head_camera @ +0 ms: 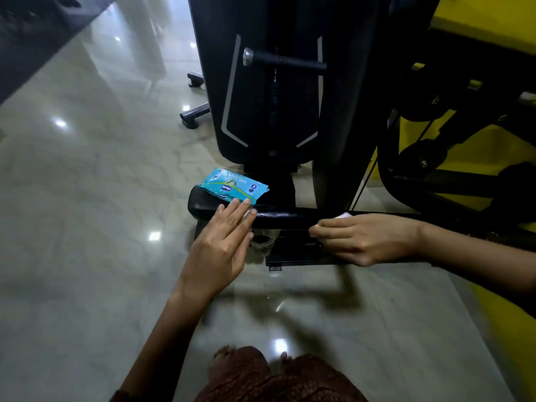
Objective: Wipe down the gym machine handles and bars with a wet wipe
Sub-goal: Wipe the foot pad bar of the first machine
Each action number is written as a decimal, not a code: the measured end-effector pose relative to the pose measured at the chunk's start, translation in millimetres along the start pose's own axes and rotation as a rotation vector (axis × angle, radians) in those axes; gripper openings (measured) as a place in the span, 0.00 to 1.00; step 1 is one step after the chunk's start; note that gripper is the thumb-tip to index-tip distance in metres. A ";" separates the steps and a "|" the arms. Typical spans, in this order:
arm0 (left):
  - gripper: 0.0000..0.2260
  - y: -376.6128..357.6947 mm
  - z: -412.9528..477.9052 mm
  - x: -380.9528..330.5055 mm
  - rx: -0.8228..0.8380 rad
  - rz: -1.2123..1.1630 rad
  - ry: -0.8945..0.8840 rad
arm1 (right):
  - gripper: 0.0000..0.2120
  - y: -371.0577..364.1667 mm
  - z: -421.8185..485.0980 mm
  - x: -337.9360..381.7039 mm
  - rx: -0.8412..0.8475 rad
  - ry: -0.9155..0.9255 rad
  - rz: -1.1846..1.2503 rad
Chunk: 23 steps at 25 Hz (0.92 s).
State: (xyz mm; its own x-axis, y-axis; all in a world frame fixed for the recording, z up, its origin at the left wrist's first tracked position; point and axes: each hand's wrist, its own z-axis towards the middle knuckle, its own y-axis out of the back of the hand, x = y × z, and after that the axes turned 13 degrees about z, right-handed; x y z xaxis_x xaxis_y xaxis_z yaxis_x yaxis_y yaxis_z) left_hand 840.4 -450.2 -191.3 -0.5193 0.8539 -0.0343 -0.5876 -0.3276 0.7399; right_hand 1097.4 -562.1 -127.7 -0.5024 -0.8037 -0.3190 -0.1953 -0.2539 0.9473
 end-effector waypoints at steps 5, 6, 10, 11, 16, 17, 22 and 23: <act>0.15 -4.8 4.8 -2.4 -0.035 0.049 0.000 | 0.16 -14.5 72.1 23.8 -0.528 -0.639 0.533; 0.15 -5.1 5.8 -2.7 -0.043 0.060 0.002 | 0.17 -23.9 87.0 31.1 -0.508 -0.687 0.572; 0.15 -3.9 6.5 -1.6 -0.050 0.103 -0.016 | 0.21 -34.3 55.4 48.4 -0.428 -0.757 0.525; 0.16 -4.6 6.8 -2.3 -0.050 0.110 -0.018 | 0.22 -29.5 43.6 53.4 -0.444 -0.788 0.474; 0.15 -13.1 10.9 -12.3 -0.049 0.096 -0.051 | 0.21 -28.8 56.9 62.5 -0.508 -0.944 0.267; 0.16 -14.3 11.2 -13.6 -0.042 0.090 -0.054 | 0.22 -34.6 68.0 58.6 -0.475 -0.969 0.251; 0.17 -14.6 14.5 -13.5 -0.034 0.083 -0.078 | 0.20 -50.3 64.3 54.6 -0.478 -0.964 0.227; 0.17 -15.0 15.9 -14.8 -0.034 0.077 -0.084 | 0.21 -53.9 50.8 60.5 -0.483 -1.003 0.212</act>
State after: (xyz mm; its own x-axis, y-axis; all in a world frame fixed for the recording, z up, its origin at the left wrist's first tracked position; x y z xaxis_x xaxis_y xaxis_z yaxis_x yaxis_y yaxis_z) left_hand 866.7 -451.4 -191.2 -0.5106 0.8561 0.0791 -0.5694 -0.4057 0.7150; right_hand 1034.8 -569.7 -199.6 -0.9777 -0.1163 0.1751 0.2101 -0.5198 0.8280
